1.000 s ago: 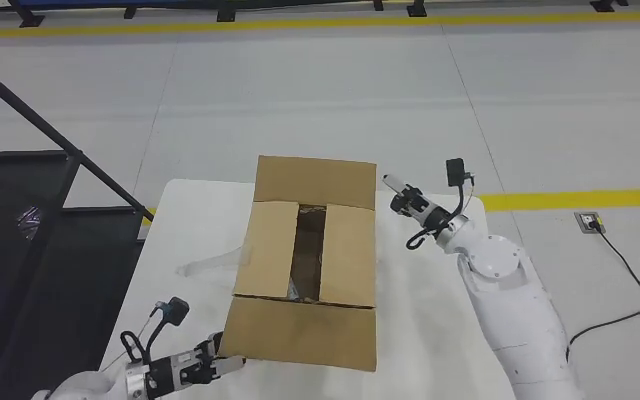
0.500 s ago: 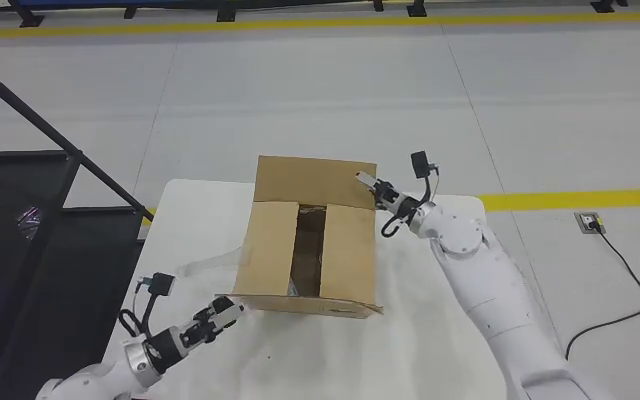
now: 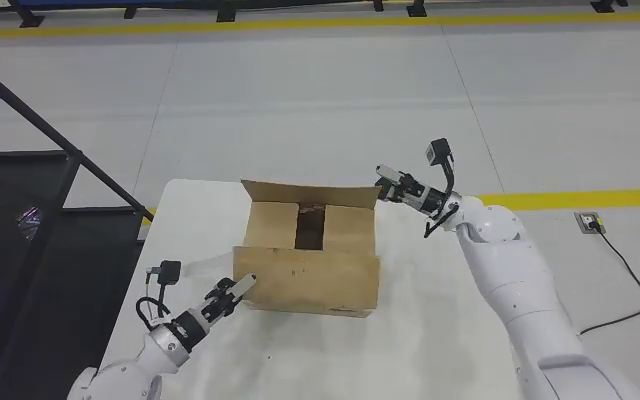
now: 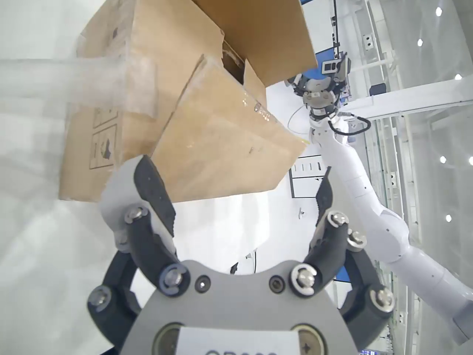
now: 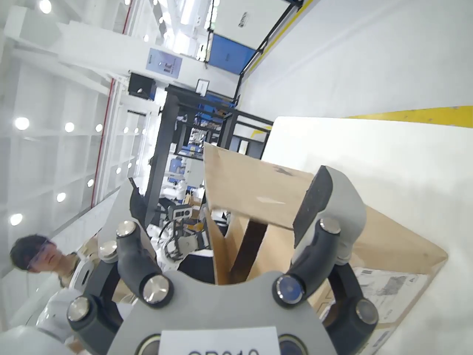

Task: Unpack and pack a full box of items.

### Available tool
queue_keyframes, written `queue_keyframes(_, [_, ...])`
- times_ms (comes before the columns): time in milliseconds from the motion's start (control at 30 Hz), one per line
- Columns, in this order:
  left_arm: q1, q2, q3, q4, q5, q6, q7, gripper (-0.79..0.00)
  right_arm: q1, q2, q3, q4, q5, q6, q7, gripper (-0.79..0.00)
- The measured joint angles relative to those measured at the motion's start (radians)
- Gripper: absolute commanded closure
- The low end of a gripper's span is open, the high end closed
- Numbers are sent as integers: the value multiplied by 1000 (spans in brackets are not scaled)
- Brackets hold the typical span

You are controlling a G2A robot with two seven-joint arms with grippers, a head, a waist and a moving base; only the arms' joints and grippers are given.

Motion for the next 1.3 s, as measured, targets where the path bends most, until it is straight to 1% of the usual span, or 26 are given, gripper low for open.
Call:
queue_keyframes(133, [-17,0,26,2,40,20,29,-785,-7,14,22,-27,75,-5,155,-785])
queue_keyframes(167, [-22,-1,35,4,52,27,37,-785,-12,18,22,-45,93,9,189,-785])
queue_keyframes(267, [-37,-1,57,7,80,39,52,-785,-30,30,14,-107,102,66,242,-785])
queue_keyframes(400, [-54,-2,81,17,99,49,59,-785,-44,40,-9,-159,94,115,290,-785])
queue_keyframes(467, [-63,-2,94,23,108,53,59,-785,-39,40,-27,-165,75,143,295,-785])
queue_keyframes(533, [-71,-2,106,27,117,55,61,-785,-33,38,-48,-173,44,180,274,-785])
queue_keyframes(867, [-98,-4,152,38,150,68,81,-785,-51,26,-144,-268,-22,422,220,-785])
queue_keyframes(967, [-100,-4,159,37,160,68,89,-785,-71,26,-153,-289,-8,445,233,-785])
queue_keyframes(1133, [-101,-5,161,38,160,71,105,-785,-114,35,-152,-320,-6,450,242,-785])
queue_keyframes(1300, [-108,-6,163,46,156,81,123,-785,-158,45,-142,-357,-25,460,187,-785])
